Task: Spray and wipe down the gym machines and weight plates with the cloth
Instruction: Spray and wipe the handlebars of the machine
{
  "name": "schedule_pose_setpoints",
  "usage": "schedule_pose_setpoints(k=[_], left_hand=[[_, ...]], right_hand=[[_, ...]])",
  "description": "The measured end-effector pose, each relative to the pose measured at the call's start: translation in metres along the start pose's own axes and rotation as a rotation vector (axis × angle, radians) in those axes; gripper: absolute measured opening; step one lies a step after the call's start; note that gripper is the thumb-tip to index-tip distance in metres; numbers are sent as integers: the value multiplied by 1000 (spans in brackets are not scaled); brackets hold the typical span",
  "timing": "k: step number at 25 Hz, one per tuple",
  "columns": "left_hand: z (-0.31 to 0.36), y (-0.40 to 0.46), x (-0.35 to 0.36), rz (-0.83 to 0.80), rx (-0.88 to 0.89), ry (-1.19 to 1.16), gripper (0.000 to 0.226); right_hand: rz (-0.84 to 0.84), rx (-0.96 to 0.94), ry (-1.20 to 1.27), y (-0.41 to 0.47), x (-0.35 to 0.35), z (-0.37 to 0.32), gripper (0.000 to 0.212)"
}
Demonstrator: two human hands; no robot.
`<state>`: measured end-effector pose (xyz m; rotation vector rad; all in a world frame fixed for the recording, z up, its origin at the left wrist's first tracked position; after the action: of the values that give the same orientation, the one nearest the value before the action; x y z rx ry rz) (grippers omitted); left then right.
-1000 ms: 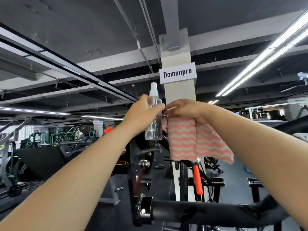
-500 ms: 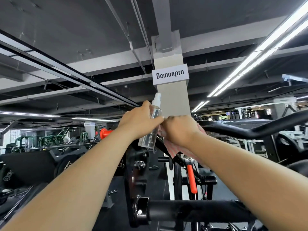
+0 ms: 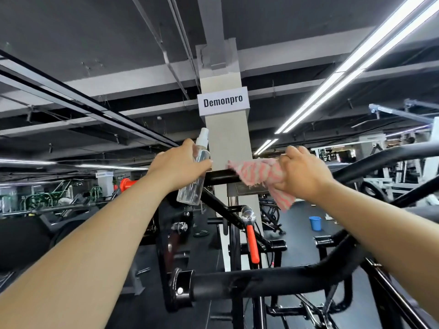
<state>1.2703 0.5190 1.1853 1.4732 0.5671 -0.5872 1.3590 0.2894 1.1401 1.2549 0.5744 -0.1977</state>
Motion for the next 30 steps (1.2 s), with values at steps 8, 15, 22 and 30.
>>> schedule_pose_setpoints(k=[8,15,22,30], left_hand=[[-3,1,2,-37,-48,-101,40],[-6,7,1,10,-35,-394,45],[-9,6,0,42,-47,-439,38],[-12,3,-3,74,-40,-512,42]], right_hand=[[-404,69,-406,-29,8,52,61],[-272,204,390,-15,5,10,58],[-349,-104,309,42,-20,-101,54],[-424,-290,388,69,-18,-166,35]])
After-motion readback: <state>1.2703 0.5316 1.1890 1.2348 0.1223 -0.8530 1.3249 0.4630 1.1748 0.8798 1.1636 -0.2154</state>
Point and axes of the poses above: each hand's wrist, its own y-axis towards the middle knuckle, its own x-axis out of the palm, z = x × y, the point moved 6 cm from there along y, towards the middle knuckle, and after that the axes turned 2 degrees about y, right-handed, at the moved point
